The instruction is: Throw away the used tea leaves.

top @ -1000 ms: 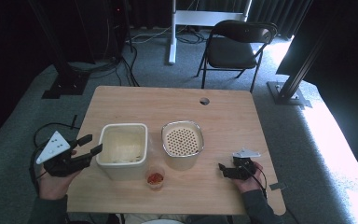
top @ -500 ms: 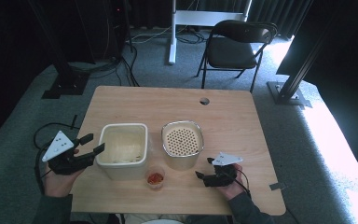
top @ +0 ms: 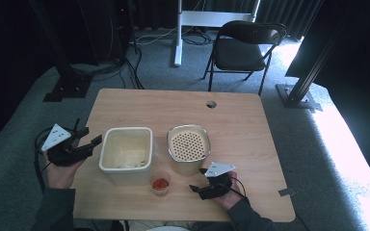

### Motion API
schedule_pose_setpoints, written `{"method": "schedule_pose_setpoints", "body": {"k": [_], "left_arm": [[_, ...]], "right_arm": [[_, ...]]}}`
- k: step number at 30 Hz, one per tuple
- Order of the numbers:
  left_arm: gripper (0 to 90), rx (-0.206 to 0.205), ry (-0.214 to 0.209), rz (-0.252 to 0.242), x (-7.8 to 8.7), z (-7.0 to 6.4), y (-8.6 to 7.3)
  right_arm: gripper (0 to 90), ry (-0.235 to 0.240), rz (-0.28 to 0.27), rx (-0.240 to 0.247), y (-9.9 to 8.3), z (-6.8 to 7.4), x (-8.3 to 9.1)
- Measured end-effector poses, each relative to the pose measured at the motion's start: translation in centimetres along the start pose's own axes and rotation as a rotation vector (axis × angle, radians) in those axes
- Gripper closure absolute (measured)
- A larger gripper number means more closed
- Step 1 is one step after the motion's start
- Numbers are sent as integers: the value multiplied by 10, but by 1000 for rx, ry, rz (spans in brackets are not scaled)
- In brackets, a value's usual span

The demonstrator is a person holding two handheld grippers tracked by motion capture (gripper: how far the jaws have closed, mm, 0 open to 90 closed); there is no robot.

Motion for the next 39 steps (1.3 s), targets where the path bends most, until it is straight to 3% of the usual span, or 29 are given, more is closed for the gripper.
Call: {"method": "schedule_pose_setpoints", "body": {"k": [6,20,31,39], "left_arm": [[410,33,23,-13,-4,4,-2],[412,39,28,-10,-5,6,-2],[413,49,31,-2,0,11,-7],[413,54,31,7,-1,12,-12]], "right_arm": [[192,45,-1,35,6,12,-10],[136,114,-23,70,19,34,-25],[133,187,-84,90,41,55,-48],[160,226,-136,91,58,62,-58]]}}
Point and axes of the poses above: each handheld gripper's, and its own axes: x roughly backward along the jaws, y roughly out of its top, z roughly to its left, the point moved 6 cm from there along -x, roughly forward along the jaws, and after that the axes turned 4 degrees about y, right-handed, at the moved point
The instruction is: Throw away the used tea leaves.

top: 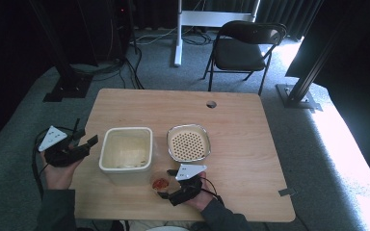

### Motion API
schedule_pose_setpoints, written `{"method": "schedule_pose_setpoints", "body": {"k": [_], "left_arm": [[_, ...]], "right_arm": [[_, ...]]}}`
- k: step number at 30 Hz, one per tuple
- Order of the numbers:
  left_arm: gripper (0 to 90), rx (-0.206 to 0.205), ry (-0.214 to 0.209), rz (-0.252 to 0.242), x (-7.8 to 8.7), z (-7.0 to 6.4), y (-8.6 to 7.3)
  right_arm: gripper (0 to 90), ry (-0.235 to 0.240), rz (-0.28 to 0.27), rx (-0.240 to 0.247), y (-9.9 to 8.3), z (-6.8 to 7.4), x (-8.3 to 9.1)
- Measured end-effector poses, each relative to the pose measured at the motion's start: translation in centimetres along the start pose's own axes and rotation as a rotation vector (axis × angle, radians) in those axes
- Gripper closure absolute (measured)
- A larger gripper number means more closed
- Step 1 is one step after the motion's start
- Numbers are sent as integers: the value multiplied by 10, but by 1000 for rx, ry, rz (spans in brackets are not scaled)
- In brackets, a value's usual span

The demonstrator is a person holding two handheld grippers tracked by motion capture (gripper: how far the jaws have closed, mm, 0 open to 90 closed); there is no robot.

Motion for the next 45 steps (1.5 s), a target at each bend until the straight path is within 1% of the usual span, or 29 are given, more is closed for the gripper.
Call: {"method": "schedule_pose_setpoints", "body": {"k": [3,6,9,11,14,18,20,22,25,28,33,37,40,45], "left_arm": [[413,-2,4,2,-1,0,-1],[413,-10,18,-5,0,0,-1],[416,-9,19,-8,1,1,-1],[416,-7,18,-7,1,1,-1],[416,-7,15,-2,0,0,-2],[416,-7,13,3,-2,0,-4],[416,-9,12,4,-2,0,-4],[416,-9,11,4,-2,0,-4],[416,-9,11,6,-3,-1,-5],[416,-9,10,9,-4,-1,-4],[418,-15,8,7,-4,-3,-3],[418,-18,6,7,-5,-4,-2],[419,-18,7,7,-6,-4,-3],[418,-15,15,-7,-4,-5,-3]], "right_arm": [[173,1,1,10,2,0,-3],[225,-5,-22,20,4,0,-8],[241,-17,-24,44,5,0,-10],[246,-20,-27,49,6,0,-11],[287,-25,-32,53,6,1,-11],[308,-35,-37,61,6,1,-10],[311,-37,-40,60,6,0,-9],[322,-39,-48,43,4,0,-5],[327,-46,-49,35,2,-1,-1],[327,-60,-48,30,-1,-1,6],[331,-102,-48,23,-6,-1,24],[334,-147,-48,18,-12,-3,42],[334,-179,-61,-4,-17,-5,59],[334,-225,-61,-21,-25,-8,80]]}}
Point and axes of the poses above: each handheld gripper's, and its own axes: x roughly backward along the jaws, y roughly out of its top, z roughly to its left, the point moved 6 cm from there along -x, roughly forward along the jaws, and after that the axes turned 4 degrees about y, right-handed, at the moved point
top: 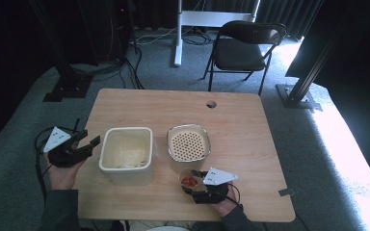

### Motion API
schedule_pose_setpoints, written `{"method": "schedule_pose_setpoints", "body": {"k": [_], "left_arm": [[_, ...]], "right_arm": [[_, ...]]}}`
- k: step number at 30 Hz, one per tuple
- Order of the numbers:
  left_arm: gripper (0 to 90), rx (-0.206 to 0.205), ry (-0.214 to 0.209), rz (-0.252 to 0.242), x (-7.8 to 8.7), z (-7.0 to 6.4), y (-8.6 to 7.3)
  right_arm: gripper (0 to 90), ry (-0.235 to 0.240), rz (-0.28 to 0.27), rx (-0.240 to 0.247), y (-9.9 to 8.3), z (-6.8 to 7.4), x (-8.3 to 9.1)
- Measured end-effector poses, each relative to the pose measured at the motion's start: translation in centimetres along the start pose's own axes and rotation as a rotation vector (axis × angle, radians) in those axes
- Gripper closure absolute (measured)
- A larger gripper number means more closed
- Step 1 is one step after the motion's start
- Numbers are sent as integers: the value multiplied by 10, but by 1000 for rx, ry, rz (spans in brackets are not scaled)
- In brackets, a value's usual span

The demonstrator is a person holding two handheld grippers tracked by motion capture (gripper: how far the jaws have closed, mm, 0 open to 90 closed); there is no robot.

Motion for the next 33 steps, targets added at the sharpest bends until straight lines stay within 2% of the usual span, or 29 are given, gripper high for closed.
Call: {"method": "schedule_pose_setpoints", "body": {"k": [3,8,15,20,25,33], "left_arm": [[419,-15,22,2,-1,0,-1],[419,-13,22,11,-4,0,-3],[437,7,23,0,-8,-1,-6],[437,6,22,6,-8,-1,-10],[437,21,25,6,-8,1,-15],[436,39,30,10,-8,3,-21]], "right_arm": [[335,-29,16,-26,-6,-9,10],[335,-92,16,-60,-14,-27,28],[335,-196,-15,-113,-15,-55,53],[336,-263,-38,-128,-11,-76,67],[339,-305,-44,-132,-8,-91,72],[342,-344,-47,-128,-7,-104,68]]}}
Point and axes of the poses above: each handheld gripper's, and its own axes: x roughly backward along the jaws, y roughly out of its top, z roughly to its left, the point moved 6 cm from there along -x, roughly forward along the jaws, and after that the axes turned 4 degrees about y, right-handed, at the moved point
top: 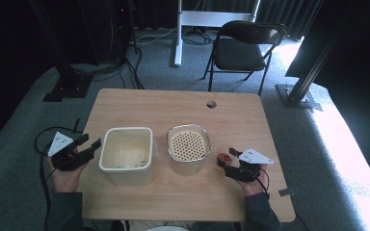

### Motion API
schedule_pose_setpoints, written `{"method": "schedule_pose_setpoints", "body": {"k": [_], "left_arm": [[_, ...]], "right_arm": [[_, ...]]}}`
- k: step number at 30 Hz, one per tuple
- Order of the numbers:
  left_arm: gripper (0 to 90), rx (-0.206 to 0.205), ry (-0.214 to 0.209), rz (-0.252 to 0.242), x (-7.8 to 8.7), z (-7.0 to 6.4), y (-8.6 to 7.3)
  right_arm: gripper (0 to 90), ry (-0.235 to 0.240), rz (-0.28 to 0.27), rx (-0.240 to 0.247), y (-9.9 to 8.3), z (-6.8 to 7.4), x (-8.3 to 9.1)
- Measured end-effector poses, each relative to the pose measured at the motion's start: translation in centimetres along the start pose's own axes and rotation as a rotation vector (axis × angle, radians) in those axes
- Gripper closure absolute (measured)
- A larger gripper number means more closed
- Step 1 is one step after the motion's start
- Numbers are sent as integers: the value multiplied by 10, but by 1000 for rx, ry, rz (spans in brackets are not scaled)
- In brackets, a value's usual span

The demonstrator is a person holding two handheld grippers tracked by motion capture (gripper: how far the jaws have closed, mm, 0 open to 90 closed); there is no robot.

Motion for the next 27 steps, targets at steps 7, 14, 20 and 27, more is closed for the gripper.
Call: {"method": "schedule_pose_setpoints", "body": {"k": [7,14,20,27], "left_arm": [[436,20,1,8,-1,1,-9],[436,32,4,22,-3,4,-15],[436,49,8,28,-3,6,-22],[436,71,33,42,-3,12,-31]], "right_arm": [[347,-5,-30,-25,7,-5,-2],[349,-19,-52,-25,12,-2,-1],[351,-20,-58,-39,17,-2,-2],[353,-37,-71,-54,19,-7,2]]}}
Point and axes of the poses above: each handheld gripper's, and its own axes: x roughly backward along the jaws, y roughly out of its top, z roughly to its left, the point moved 6 cm from there along -x, roughly forward along the jaws, and after that the axes turned 4 degrees about y, right-handed, at the moved point
